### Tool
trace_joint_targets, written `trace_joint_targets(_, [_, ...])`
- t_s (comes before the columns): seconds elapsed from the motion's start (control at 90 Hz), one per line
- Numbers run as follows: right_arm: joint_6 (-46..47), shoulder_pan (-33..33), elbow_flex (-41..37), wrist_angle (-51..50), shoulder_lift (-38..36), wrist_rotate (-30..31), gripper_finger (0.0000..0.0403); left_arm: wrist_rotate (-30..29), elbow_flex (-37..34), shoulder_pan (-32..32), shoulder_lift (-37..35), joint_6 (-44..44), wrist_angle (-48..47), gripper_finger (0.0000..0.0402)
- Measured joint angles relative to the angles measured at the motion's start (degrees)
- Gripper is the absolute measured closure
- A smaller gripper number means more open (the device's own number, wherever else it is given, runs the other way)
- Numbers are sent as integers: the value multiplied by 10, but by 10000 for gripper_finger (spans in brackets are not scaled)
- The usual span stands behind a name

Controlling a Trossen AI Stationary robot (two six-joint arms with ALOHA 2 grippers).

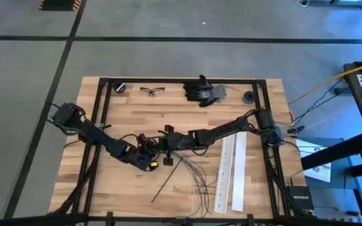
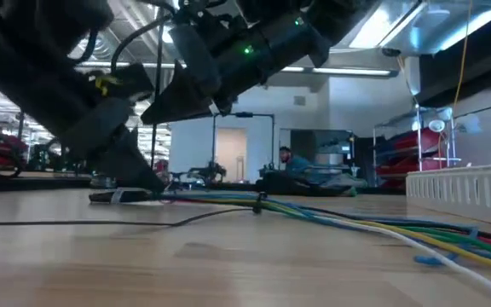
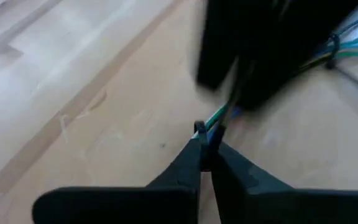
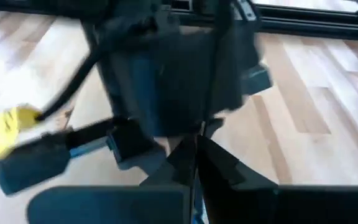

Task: Ziptie cables
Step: Wrap the zip tie on the cables

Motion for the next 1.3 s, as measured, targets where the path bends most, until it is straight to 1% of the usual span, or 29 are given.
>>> trace_joint_targets(0.056, [0,-4,-1,-17,-12,3,403,5,0,0,1,2,0,397])
trace_joint_targets(0.111, [-1,-6,0,-19,-19,18,403,10,0,-1,-2,8,0,398])
trace_joint_targets(0.178, [-3,-12,0,-43,-29,34,403,18,0,-3,-10,16,-4,398])
trace_joint_targets(0.433, [-3,-40,0,-97,-70,41,403,23,0,-10,-20,18,-22,400])
trace_joint_targets(0.522, [-3,-45,0,-155,-90,40,403,30,0,-11,-22,19,-17,400])
trace_joint_targets(0.611, [1,-47,0,-232,-111,0,402,40,0,-11,-23,19,-17,400])
trace_joint_targets(0.678, [20,-47,1,-291,-123,-3,398,43,0,-11,-24,20,-17,401])
trace_joint_targets(0.8, [57,-47,1,-371,-141,13,371,46,0,-10,-24,20,-17,398])
trace_joint_targets(0.956, [85,-47,1,-464,-169,73,308,46,0,-10,-24,20,-16,396])
trace_joint_targets(1.0, [98,-47,1,-487,-174,72,291,46,0,-9,-24,20,-16,396])
trace_joint_targets(1.044, [114,-47,1,-506,-177,54,277,46,0,-9,-24,20,-16,396])
trace_joint_targets(1.122, [129,-41,-4,-509,-178,2,258,46,0,-9,-24,19,-15,395])
trace_joint_targets(1.167, [138,-33,-21,-499,-178,-10,252,45,0,-9,-24,19,-15,395])
trace_joint_targets(1.222, [152,-18,-49,-487,-177,-4,248,45,0,-9,-24,19,-15,395])
trace_joint_targets(1.3, [187,1,-90,-480,-180,39,247,46,0,-9,-24,19,-15,395])
